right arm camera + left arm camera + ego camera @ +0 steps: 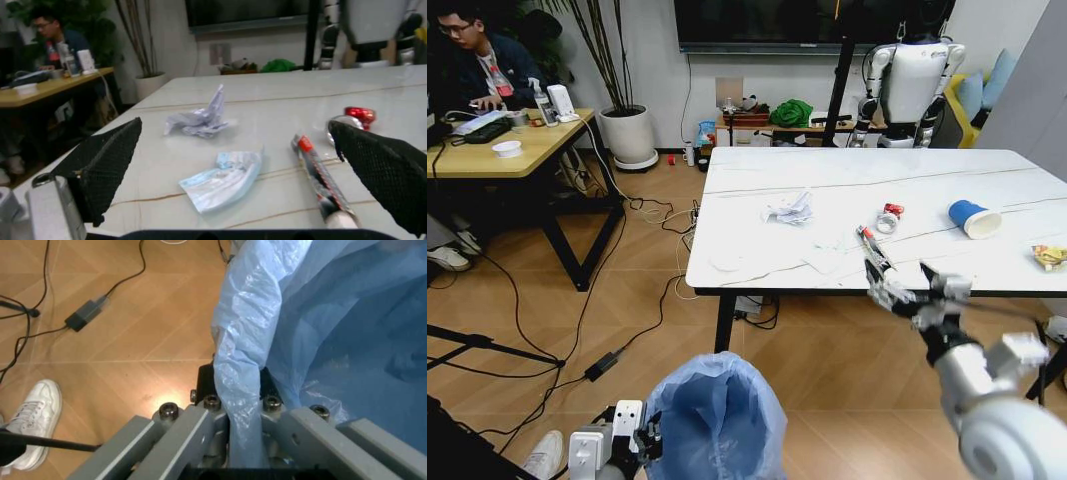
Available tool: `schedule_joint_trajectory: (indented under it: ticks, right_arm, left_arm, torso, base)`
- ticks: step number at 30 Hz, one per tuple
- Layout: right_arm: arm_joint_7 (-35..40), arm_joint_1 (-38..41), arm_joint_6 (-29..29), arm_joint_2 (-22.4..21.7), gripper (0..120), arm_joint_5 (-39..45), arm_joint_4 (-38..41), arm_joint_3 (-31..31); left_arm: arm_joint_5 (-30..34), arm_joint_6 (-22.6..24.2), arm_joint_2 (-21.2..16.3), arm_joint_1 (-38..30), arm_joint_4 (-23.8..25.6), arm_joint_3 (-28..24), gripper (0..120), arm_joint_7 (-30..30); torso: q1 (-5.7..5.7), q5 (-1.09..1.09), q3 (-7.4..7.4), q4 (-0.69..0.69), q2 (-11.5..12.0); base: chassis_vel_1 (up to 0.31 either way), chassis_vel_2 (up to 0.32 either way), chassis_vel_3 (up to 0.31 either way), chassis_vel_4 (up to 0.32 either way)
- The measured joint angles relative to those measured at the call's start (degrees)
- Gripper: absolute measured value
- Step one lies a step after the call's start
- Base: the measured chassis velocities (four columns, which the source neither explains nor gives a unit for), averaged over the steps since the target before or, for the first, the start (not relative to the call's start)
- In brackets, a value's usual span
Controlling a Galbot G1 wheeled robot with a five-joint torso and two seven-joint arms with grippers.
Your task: Pick up the trash bin and place the trash from the table into it.
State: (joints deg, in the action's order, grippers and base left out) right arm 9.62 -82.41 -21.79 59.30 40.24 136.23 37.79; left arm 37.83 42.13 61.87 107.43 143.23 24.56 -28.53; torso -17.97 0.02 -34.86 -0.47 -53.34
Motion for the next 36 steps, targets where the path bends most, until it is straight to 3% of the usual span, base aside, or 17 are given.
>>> schedule_joint_trajectory:
  ticks: [4,7,9,12,13,17,21,26,29,36]
  right_arm:
    - [0.16,5.20,-1.55,-4.06,100,4.07,-2.71,-3.62]
    - [2.96,12.54,-3.82,-6.13,100,8.12,-4.39,-9.80]
    - [4.49,15.13,-4.61,-6.29,100,9.43,-4.88,-12.83]
    - [9.75,23.85,-7.12,-5.57,100,13.56,-6.88,-23.42]
    - [9.75,23.85,-7.12,-5.57,100,13.56,-6.88,-23.42]
    - [15.71,34.57,-8.80,-3.35,100,17.79,-11.33,-35.26]
    - [19.12,42.67,-9.60,-1.02,100,21.33,-16.42,-40.82]
    - [23.48,48.53,-12.16,2.54,100,27.70,-21.22,-44.67]
    - [32.30,52.58,-14.65,7.21,100,36.73,-24.90,-48.14]
    - [38.08,55.21,-16.14,10.34,100,39.44,-29.59,-50.28]
  left_arm:
    - [1.53,0.00,-0.49,-0.32,0.00,0.92,0,-0.01]
    - [3.01,0.00,-1.16,-1.27,0.00,1.06,0,-0.60]
    - [3.24,0.00,-1.19,-1.45,0.00,1.06,0,-0.83]
    - [3.87,0.00,-1.09,-1.98,0.00,0.85,0,-1.42]
    - [3.87,0.00,-1.09,-1.98,0.00,0.85,0,-1.42]
    - [3.96,0.00,-1.14,-2.18,0.00,0.46,0,-1.83]
    - [3.86,0.00,-0.99,-2.16,0.00,0.07,0,-1.97]
    - [3.76,0.00,-0.78,-2.19,0.00,0.06,0,-2.01]
    - [3.79,0.00,-0.79,-2.36,0.00,0.47,0,-2.02]
    - [4.29,0.00,-0.88,-2.91,0.00,1.06,0,-1.99]
  torso:
    - [0.04,0.00,0.04,0.00,0.08]
    - [0.07,-0.01,0.09,-0.02,0.14]
    - [0.08,-0.02,0.10,-0.02,0.16]
    - [0.10,-0.03,0.12,0.02,0.22]
    - [0.10,-0.03,0.12,0.02,0.22]
    - [0.13,-0.02,0.15,-0.01,0.27]
    - [0.15,-0.04,0.17,0.00,0.30]
    - [0.15,-0.03,0.19,-0.01,0.33]
    - [0.16,-0.04,0.21,0.00,0.35]
    - [0.18,-0.04,0.22,0.00,0.38]
  base:
    - [0.000,0.000,0.000,0.000]
    - [0.000,0.000,0.000,0.000]
    - [0.000,0.000,0.000,0.000]
    - [0.000,0.000,0.000,0.000]
    - [0.000,0.000,0.000,0.000]
    - [0.000,0.000,0.000,0.000]
    - [0.000,0.000,0.000,0.000]
    - [0.000,0.000,0.000,0.000]
    - [0.000,0.000,0.000,0.000]
    - [0.000,0.000,0.000,0.000]
